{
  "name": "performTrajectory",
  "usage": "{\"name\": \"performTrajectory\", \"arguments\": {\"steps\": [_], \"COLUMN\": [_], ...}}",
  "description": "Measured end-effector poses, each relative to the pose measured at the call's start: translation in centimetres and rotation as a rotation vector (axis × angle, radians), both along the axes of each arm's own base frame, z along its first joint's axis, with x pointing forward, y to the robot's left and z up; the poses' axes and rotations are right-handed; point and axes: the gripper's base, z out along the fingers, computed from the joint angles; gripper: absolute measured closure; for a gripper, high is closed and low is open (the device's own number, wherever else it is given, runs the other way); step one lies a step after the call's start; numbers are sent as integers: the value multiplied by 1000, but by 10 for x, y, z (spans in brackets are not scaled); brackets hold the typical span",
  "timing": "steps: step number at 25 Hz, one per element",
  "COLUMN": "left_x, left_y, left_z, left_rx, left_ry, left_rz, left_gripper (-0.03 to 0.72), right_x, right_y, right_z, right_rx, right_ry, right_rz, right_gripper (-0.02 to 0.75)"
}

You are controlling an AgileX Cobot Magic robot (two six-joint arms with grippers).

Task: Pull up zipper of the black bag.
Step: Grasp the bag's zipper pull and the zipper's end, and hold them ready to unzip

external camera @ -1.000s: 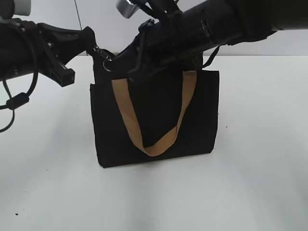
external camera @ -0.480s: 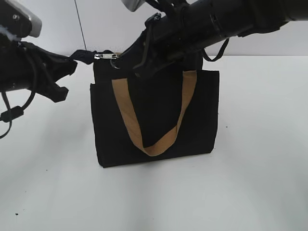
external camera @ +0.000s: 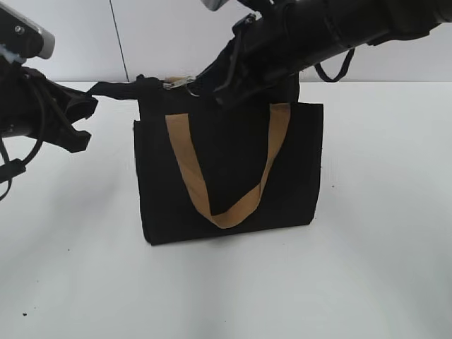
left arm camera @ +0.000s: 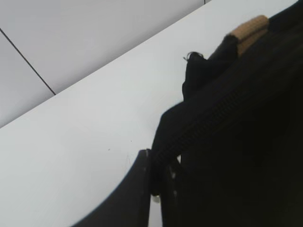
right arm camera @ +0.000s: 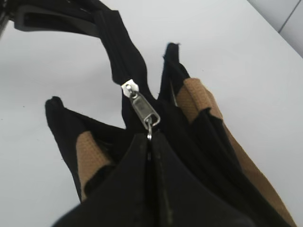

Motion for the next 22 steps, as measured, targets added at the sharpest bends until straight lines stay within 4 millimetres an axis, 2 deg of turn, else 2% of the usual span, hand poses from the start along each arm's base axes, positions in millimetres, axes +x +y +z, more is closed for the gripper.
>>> {"name": "performTrajectory", "arguments": {"steps": [14, 22], "left_x": [0, 0], "left_y": [0, 1], "left_z": [0, -1], "left_rx": [2, 10], "left_ry": [4, 11], "left_rz": [5, 12], "left_gripper": [669, 669], "right_x": [7, 10], "right_y": [-56, -100], "right_z": [24, 27], "right_rx": [-13, -89], "right_ry": [56, 145], "right_rz": [-96, -217], "right_gripper": [751, 751]}}
